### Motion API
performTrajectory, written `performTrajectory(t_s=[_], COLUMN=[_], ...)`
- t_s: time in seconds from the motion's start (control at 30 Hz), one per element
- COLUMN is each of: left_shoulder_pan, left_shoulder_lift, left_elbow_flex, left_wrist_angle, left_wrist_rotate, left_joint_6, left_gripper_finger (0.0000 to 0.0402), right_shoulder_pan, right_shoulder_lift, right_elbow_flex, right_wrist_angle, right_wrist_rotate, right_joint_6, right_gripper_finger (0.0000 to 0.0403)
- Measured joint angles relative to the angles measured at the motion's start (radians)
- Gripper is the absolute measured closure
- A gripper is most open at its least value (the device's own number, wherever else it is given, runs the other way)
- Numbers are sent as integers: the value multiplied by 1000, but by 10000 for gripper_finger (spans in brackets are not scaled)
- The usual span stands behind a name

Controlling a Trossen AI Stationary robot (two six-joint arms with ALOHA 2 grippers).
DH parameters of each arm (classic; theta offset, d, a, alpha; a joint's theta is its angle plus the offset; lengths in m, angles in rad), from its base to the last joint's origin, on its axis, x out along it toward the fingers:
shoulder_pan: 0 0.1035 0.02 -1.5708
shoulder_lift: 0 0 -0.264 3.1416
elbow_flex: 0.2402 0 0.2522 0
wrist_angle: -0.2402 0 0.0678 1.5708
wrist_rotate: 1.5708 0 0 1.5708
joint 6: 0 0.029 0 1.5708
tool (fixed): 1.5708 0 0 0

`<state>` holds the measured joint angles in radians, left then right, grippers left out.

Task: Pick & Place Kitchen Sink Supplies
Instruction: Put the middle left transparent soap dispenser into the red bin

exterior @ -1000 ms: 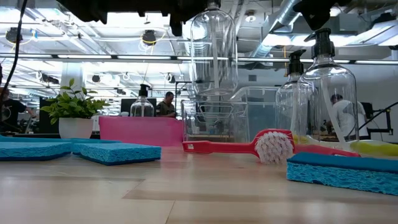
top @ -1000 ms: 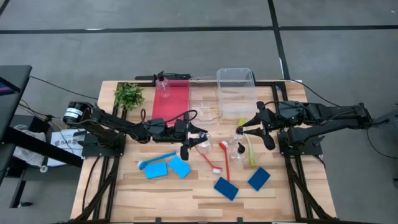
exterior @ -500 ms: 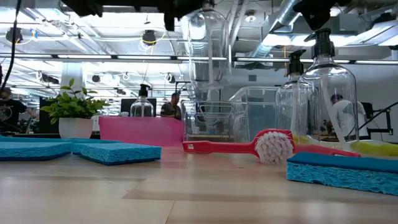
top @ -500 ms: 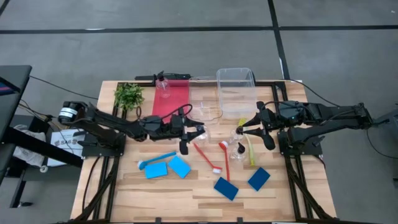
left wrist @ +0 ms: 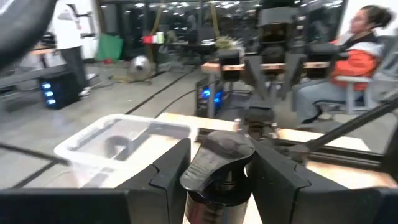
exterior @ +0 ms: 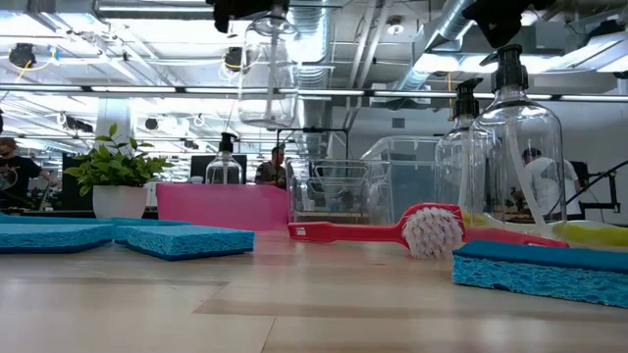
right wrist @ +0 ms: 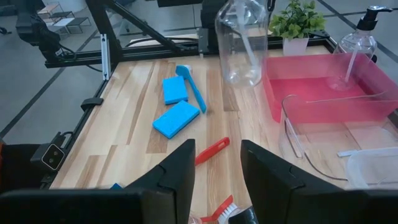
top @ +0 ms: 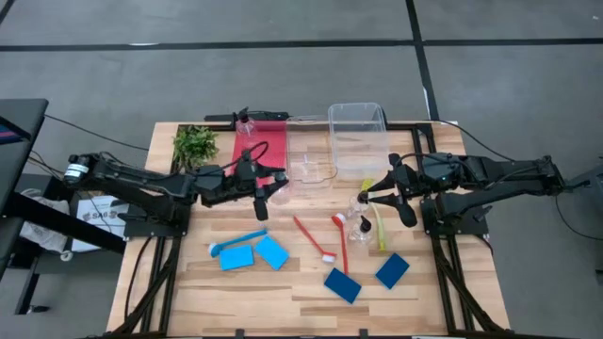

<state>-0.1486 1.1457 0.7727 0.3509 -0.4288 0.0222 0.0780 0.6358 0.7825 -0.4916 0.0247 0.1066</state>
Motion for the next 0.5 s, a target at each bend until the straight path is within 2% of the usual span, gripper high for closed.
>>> performTrajectory(t_s=[0.23,0.5], left_shoulder_pan=[1,81], left_shoulder_lift=[-20,-20], left_elbow_flex=[0,-46], left_wrist_angle=[-23,-6], left_wrist_rotate=[-90,-140], left_joint_6=[32,27], left_gripper_finger=[256,256], right_shoulder_pan=[0,0], right_shoulder_lift=[0,0], right_elbow_flex=[-1,-2], right_wrist_angle=[-1,-2], right_wrist_rotate=[1,1], right_joint_6=[0,0], right_gripper_finger=[280,280])
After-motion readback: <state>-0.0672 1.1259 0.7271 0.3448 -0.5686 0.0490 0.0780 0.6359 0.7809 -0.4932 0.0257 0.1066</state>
